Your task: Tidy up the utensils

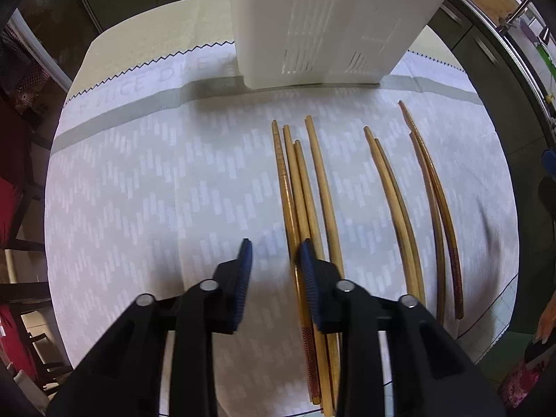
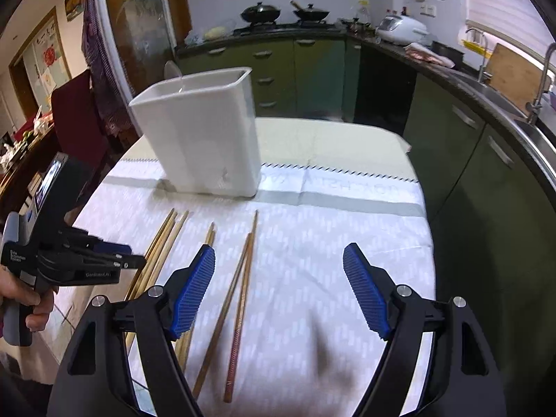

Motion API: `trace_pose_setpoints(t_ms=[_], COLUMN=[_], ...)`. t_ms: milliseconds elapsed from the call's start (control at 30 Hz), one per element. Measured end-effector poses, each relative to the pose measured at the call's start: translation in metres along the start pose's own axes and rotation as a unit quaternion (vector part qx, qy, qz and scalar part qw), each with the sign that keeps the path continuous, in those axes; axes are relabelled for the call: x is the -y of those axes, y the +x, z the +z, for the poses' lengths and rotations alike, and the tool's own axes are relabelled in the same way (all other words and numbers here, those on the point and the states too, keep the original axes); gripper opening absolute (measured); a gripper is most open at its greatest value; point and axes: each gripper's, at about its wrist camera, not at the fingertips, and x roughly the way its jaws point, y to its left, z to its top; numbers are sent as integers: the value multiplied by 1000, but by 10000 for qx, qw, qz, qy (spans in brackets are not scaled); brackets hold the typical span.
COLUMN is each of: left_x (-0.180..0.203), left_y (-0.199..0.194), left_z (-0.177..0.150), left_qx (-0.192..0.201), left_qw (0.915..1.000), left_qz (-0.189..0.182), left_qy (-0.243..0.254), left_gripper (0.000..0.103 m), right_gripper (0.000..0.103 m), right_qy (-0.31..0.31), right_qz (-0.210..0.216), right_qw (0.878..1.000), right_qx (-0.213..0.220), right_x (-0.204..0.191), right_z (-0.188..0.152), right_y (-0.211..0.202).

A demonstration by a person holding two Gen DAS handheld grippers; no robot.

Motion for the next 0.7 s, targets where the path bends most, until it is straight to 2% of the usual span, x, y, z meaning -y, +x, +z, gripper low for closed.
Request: trace_pose_setpoints(t_ms=[100,267,400,433,600,700], left_x=[-7,-10,-5,-6,-17,-16], left_y=[2,2,4,4,4,4], left_z=[0,-1,0,0,1,2], left_qx=[-82,-83,-95,-120,-136,-91], left_qw=[10000,9999,9993,9993,9989,9985], left_qz=[-29,50,206,212,261,307], left_qy=[-9,90,281,299,359,451], left_gripper=[19,19,11,10,10,10], right_gripper=[75,63,38,35,35,27], right_qy=[-40,-161,-329,-411,-710,-776], right_qz=[80,396,571,611,641,647], right_qw=[9999,9974,9932,9916,9877,9867], right_qx=[-134,-576,-961,-1067,-1235,-1271], right_x=[-6,-25,-43,-50,-71,-79], right_z=[1,2,-1,-3,-14,-17], right_y=[8,30,53,59,78,88])
